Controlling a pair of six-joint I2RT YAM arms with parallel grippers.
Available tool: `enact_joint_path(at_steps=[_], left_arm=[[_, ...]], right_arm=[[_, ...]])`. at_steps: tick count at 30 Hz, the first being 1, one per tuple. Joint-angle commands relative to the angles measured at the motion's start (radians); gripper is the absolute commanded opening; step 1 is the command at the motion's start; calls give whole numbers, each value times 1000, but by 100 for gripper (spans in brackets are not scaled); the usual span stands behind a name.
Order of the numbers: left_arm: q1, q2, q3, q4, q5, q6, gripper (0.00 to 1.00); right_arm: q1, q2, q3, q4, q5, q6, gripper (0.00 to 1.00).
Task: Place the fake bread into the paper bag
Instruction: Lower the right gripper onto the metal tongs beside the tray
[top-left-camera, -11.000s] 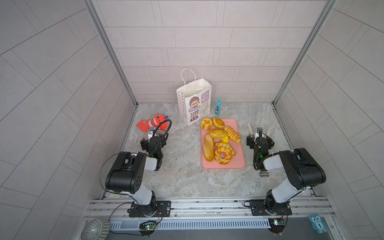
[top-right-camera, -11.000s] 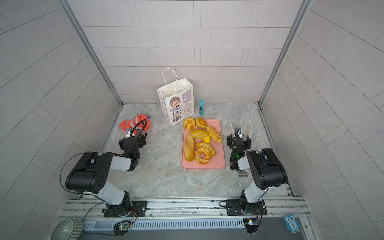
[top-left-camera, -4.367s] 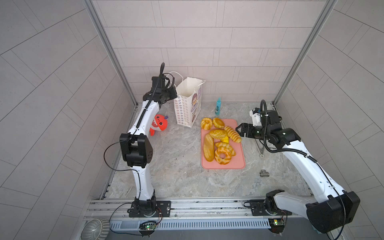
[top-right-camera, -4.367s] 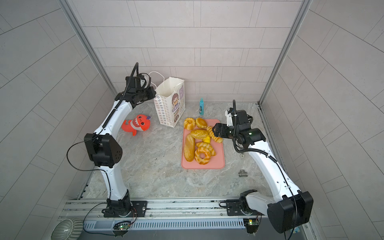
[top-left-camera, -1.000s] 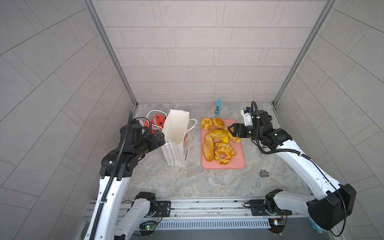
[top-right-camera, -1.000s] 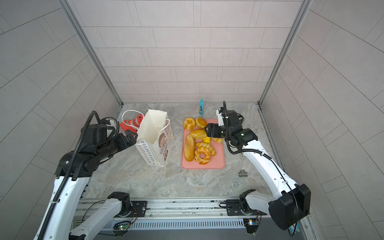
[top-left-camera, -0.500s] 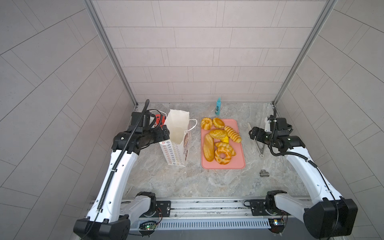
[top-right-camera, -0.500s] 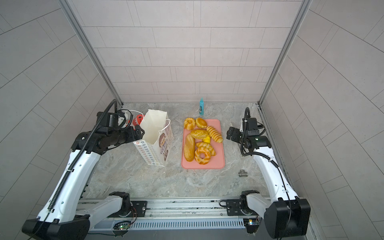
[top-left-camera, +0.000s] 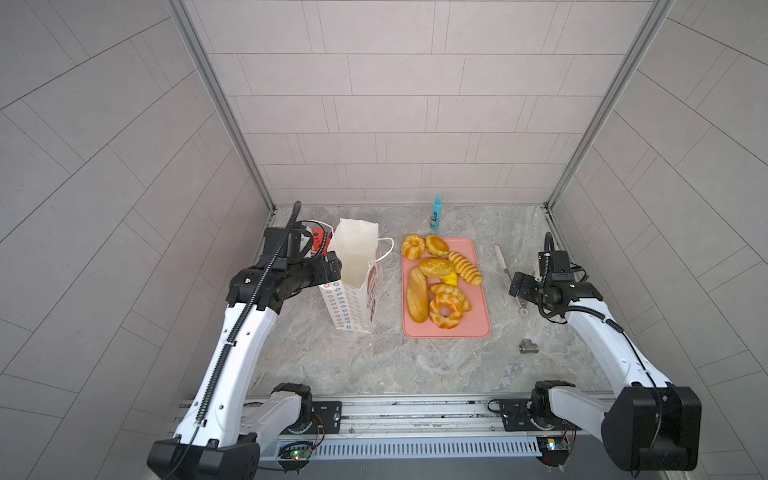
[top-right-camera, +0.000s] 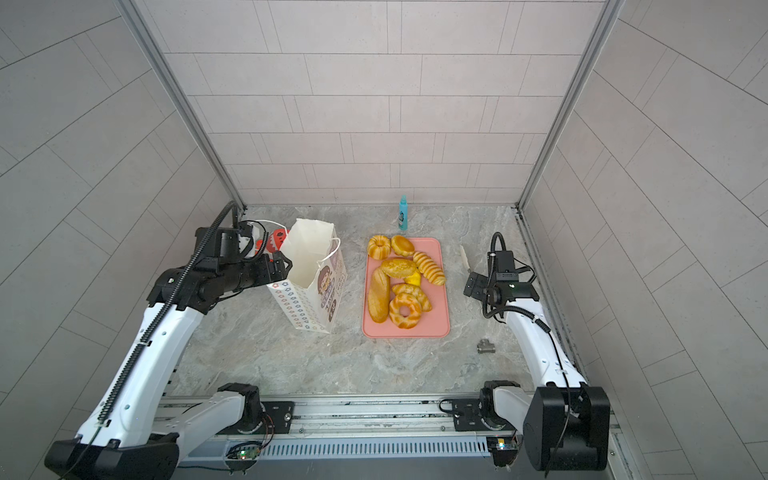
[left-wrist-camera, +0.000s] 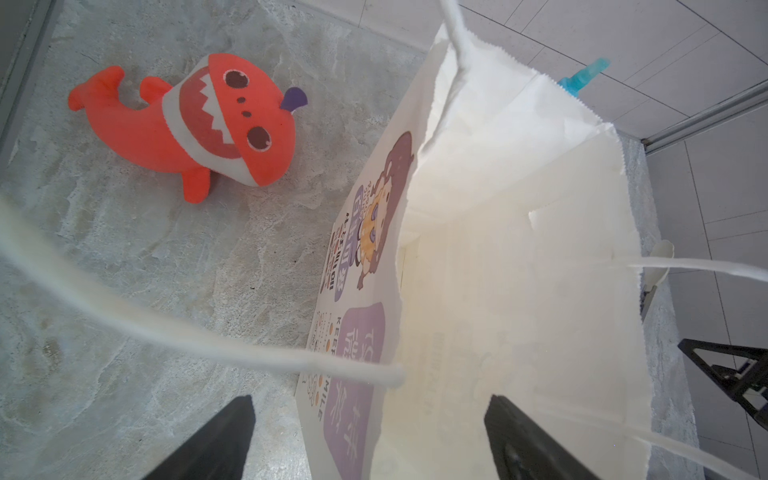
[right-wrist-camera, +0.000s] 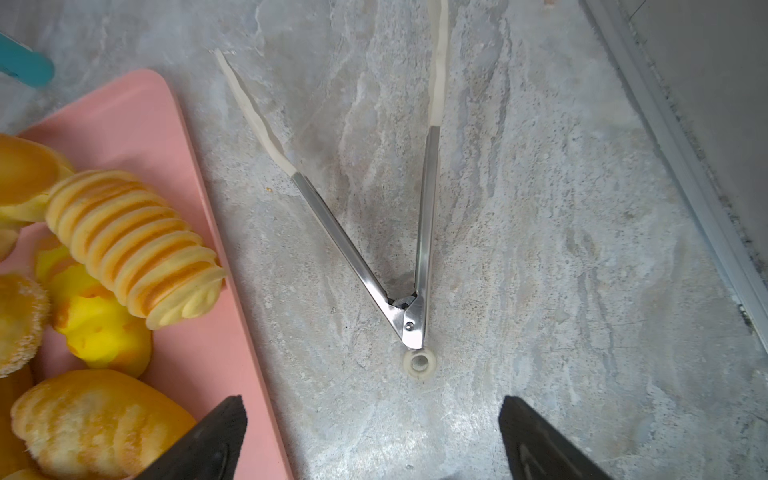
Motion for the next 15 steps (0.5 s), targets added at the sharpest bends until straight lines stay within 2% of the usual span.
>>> enact_joint_path(at_steps=[1, 15], left_arm=[[1, -13, -30, 53, 28, -2, 95], [1, -49, -101, 126, 93, -46, 95]], right_arm=[[-5, 63, -11, 37, 26, -14, 96], [-19, 370, 87, 29, 41, -37, 94]])
